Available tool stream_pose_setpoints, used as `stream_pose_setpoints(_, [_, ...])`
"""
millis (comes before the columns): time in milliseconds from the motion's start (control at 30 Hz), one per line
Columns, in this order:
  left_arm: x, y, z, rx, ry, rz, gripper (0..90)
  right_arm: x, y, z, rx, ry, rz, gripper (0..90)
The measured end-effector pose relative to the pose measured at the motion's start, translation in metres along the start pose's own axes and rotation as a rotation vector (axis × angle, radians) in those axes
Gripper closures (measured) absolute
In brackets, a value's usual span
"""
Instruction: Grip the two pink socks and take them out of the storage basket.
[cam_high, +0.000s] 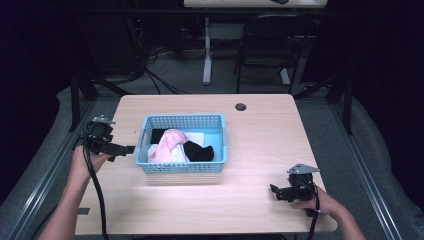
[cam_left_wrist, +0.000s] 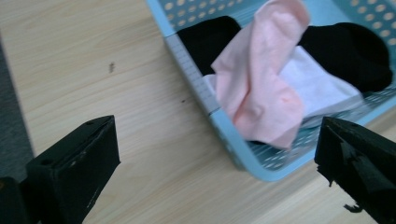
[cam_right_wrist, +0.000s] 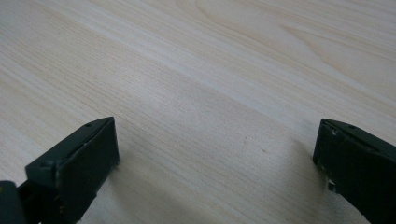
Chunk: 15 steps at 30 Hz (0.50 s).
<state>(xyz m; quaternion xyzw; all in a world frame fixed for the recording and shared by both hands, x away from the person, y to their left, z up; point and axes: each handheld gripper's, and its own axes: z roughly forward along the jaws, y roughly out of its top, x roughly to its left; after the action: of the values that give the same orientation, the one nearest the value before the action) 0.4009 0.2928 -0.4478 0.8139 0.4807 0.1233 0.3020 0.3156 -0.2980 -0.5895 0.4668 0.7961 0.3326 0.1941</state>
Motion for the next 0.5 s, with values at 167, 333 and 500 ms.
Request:
stream_pose_setpoints(167, [-0.01, 0.016, 0.007, 0.022, -0.016, 0.043, 0.1, 0.0, 0.0, 0.0, 0.0, 0.0, 0.0, 0.0])
stream_pose_setpoints(333, [-0.019, 0.029, 0.017, 0.052, -0.017, 0.077, 0.0, 0.0, 0.0, 0.0, 0.0, 0.0, 0.001, 0.0])
stream_pose_setpoints(500, [-0.029, 0.043, 0.032, 0.079, -0.026, 0.114, 0.1, 0.0, 0.0, 0.0, 0.0, 0.0, 0.0, 0.0])
